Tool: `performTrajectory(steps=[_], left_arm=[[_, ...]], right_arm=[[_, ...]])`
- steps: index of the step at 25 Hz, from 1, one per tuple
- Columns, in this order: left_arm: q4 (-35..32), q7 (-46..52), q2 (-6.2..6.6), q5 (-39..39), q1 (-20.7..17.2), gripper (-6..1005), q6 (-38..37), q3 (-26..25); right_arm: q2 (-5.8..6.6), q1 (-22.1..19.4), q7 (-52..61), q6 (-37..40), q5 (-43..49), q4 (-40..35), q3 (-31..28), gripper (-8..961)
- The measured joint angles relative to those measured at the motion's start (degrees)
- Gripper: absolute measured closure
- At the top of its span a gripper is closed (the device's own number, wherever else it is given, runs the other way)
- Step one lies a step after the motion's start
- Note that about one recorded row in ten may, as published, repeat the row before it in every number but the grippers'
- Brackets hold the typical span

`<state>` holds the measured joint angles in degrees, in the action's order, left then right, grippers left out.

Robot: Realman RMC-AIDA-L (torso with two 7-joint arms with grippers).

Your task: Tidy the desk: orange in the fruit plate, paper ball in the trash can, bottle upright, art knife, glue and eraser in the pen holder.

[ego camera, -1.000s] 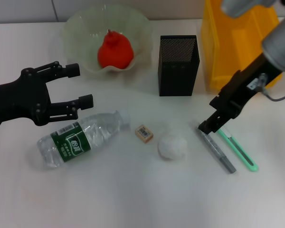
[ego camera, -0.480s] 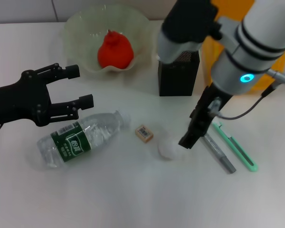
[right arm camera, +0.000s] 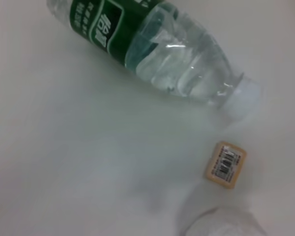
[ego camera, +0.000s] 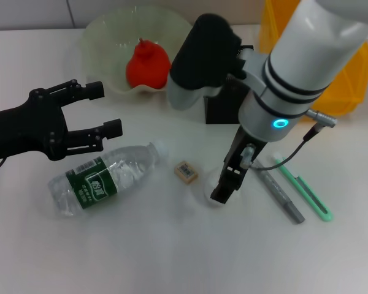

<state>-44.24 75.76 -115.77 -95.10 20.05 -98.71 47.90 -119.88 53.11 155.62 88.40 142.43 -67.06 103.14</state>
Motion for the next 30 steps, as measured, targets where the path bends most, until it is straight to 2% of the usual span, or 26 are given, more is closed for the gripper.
performTrajectory(steps=[7,19,30], left_arm=[[0.36,0.0,0.07,-0.01,0.25,152,0.7,0.0],[0.55,-0.05,0.12,0.0,0.2,155,1.61,0.0],[1.13,-0.57,0.11,0.0,0.25,158,2.48,-0.01]], right_arm=[[0.0,1.85,1.93,-3.12,0.09,2.99,4.19,251],[0.0,3.91,2.18,-4.28,-0.03,6.4,7.21,264],[0.0,5.19,1.18,-6.07,-1.74,9.12,7.66,277]])
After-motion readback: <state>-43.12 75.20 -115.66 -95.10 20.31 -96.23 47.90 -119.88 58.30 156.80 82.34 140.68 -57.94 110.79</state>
